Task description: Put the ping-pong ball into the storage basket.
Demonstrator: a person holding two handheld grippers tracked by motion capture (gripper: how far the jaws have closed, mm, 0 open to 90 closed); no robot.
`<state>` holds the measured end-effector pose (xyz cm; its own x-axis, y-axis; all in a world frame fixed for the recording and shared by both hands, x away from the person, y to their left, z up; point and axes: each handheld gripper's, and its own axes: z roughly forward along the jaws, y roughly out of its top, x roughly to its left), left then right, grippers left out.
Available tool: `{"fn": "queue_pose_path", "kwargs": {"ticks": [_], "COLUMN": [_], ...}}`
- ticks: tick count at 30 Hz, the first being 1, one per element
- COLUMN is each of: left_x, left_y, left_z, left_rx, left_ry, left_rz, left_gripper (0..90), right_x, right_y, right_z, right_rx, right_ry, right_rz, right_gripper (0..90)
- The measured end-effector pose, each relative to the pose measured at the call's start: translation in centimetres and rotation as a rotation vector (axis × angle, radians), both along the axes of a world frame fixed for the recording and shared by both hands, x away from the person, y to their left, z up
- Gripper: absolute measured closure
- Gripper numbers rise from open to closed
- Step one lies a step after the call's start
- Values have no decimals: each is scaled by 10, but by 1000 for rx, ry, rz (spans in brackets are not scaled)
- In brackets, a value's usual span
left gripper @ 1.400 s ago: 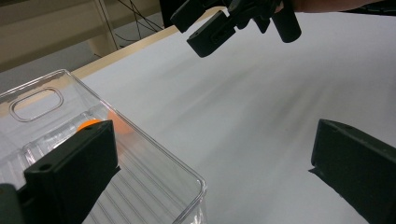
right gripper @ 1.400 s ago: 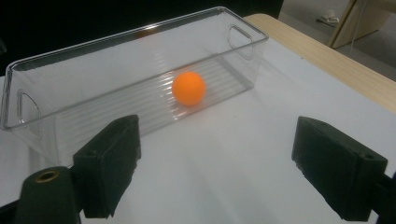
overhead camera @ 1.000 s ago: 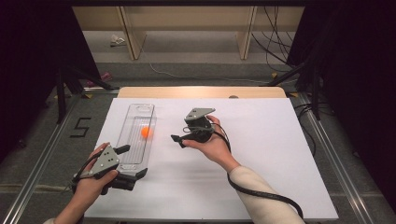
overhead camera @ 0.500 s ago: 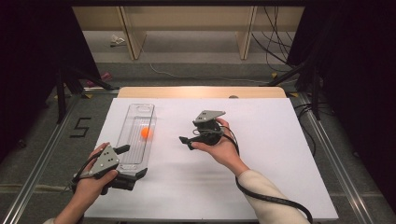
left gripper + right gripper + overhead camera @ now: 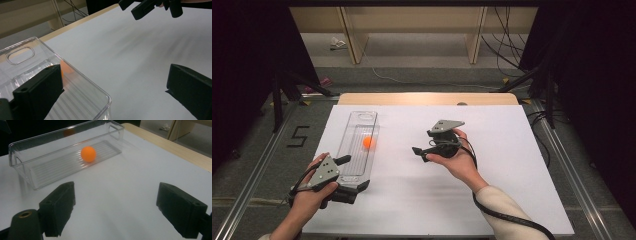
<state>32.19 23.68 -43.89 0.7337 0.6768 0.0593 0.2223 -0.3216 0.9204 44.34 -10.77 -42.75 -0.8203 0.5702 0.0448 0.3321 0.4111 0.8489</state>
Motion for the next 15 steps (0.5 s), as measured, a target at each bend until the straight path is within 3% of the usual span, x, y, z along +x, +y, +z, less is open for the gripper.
{"fn": "queue_pose_path", "kwargs": {"ticks": [15], "left_x": [0], "left_y": [1], "left_z": [1], "left_rx": [-1], "left_ry": [1], "left_rz": [2], "left_gripper": [0], "right_x": [-7], "right_y": [-15], "right_z": [-1], "right_rx": [-4], "right_ry": [0], "right_rz": [-17], "right_gripper": [165]}}
